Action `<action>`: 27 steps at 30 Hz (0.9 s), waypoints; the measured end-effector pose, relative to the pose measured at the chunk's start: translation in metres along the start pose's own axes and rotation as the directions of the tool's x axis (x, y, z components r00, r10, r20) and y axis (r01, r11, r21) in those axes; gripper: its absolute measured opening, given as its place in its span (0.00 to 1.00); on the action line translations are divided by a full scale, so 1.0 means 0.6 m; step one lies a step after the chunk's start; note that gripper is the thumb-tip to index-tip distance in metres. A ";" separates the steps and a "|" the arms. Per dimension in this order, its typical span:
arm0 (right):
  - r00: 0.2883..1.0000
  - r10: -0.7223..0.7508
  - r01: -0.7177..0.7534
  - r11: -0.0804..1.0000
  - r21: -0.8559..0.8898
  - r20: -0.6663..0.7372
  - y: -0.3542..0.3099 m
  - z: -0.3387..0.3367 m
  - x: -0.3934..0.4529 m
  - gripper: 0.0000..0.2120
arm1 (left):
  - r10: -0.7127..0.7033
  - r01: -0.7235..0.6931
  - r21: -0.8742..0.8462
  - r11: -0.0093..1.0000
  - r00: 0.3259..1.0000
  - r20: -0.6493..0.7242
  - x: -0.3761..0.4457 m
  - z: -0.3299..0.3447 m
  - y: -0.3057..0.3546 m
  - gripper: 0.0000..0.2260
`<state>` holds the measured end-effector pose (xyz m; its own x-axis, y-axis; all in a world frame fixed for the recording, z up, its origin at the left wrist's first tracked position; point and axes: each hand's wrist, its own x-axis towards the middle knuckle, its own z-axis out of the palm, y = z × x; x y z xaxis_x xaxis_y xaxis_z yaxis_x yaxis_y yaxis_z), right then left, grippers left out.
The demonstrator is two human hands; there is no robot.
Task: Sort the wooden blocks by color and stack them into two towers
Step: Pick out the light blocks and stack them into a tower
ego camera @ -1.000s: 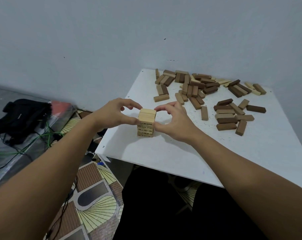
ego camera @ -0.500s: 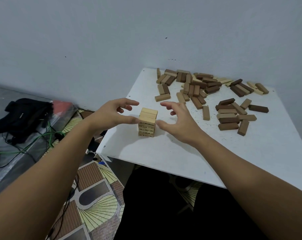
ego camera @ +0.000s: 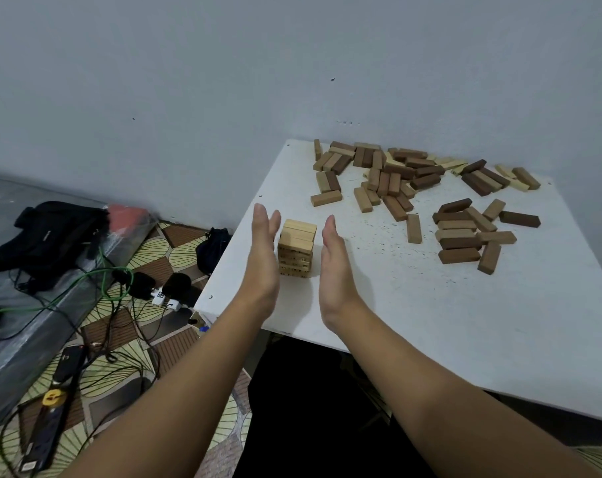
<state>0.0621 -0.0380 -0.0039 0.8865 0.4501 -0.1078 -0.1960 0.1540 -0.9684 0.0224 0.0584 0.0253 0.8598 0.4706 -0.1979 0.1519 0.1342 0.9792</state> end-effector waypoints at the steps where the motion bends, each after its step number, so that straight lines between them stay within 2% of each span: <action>1: 1.000 -0.003 0.003 1.000 0.016 0.010 0.001 0.002 0.004 0.29 | -0.002 0.002 0.003 1.000 1.000 0.002 -0.002 0.004 -0.003 0.39; 6: 1.000 0.022 -0.023 0.998 0.060 0.015 0.011 0.010 0.026 0.30 | 0.019 -0.019 -0.017 1.000 1.000 -0.009 -0.007 0.011 -0.002 0.42; 10: 0.998 0.065 -0.064 0.996 0.057 -0.027 0.011 0.022 0.028 0.44 | 0.033 -0.034 -0.039 0.999 0.999 -0.012 -0.011 0.013 -0.002 0.39; 12: 0.997 0.070 -0.067 0.995 0.069 -0.034 0.013 0.023 0.030 0.47 | 0.034 -0.034 -0.039 0.999 0.999 -0.015 -0.010 0.013 -0.006 0.39; 14: 0.997 0.072 -0.069 0.995 0.075 -0.038 0.008 0.025 0.030 0.45 | 0.033 -0.034 -0.024 0.999 0.999 -0.017 -0.012 0.013 -0.005 0.42; 17: 0.997 0.065 -0.062 0.996 0.065 -0.046 0.006 0.024 0.033 0.41 | 0.039 -0.039 -0.010 0.999 0.999 -0.030 -0.014 0.011 -0.001 0.40; 22: 0.994 0.080 -0.075 0.994 0.075 -0.068 0.001 0.026 0.036 0.41 | 0.025 -0.026 -0.012 1.000 0.999 -0.044 -0.010 0.011 0.006 0.42; 25: 0.996 0.073 -0.068 0.993 0.098 -0.044 0.009 0.022 0.045 0.34 | 0.036 -0.037 -0.017 0.999 0.998 -0.047 -0.008 0.013 0.003 0.44; 27: 0.996 0.075 -0.071 0.991 0.113 -0.039 0.010 0.023 0.046 0.33 | 0.042 -0.043 -0.019 0.999 0.998 -0.046 -0.009 0.015 0.002 0.46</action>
<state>0.0796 -0.0126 -0.0098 0.8847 0.4261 -0.1892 -0.3043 0.2202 -0.9268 0.0223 0.0485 0.0279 0.8421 0.5155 -0.1586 0.1058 0.1304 0.9858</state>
